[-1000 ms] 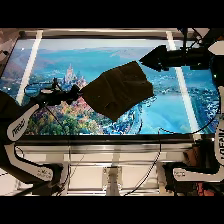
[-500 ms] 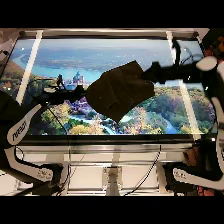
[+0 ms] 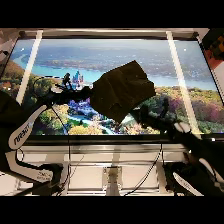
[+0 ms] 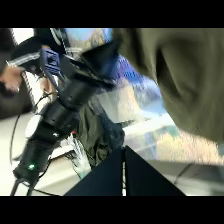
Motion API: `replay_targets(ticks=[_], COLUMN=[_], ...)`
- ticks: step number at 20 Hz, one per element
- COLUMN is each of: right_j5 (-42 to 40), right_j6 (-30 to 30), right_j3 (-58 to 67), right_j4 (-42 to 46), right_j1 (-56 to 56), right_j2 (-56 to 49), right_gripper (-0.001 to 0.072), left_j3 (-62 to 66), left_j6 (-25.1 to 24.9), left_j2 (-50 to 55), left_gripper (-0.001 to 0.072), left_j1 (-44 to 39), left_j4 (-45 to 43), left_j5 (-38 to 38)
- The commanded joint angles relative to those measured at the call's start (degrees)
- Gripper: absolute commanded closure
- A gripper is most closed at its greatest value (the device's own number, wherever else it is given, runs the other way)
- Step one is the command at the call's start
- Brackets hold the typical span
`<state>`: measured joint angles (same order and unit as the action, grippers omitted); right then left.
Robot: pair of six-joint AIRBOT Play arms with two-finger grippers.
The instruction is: Fold the clothes and pants, and hang the long-sleeved shirts on hangers.
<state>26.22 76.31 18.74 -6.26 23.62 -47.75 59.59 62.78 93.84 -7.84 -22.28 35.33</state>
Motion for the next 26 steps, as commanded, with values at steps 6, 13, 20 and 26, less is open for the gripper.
replay_targets(ticks=[6,13,20,26], right_j5=[-29.2,-30.7,-31.5,-33.4], right_j6=[21.4,22.0,21.6,22.3], right_j3=[-4.7,5.9,12.9,13.3], right_j4=[-15.9,-14.9,-5.9,-6.2], right_j1=[29.6,30.3,26.9,24.9], right_j2=[-2.2,-16.2,-21.7,-23.3], right_gripper=[0.0373,0.0366,0.0366,0.0366], left_j3=[0.0,0.0,0.0,0.0], left_j6=[-0.3,-0.3,-0.7,-2.0], left_j2=[-2.4,-3.7,-5.4,-5.5], left_gripper=[0.0684,0.0684,0.0683,0.0683], left_j1=[-0.3,-0.3,-0.3,-0.3], left_j4=[-0.3,-1.7,-1.7,-1.7], left_j5=[-0.2,0.3,0.5,1.2])
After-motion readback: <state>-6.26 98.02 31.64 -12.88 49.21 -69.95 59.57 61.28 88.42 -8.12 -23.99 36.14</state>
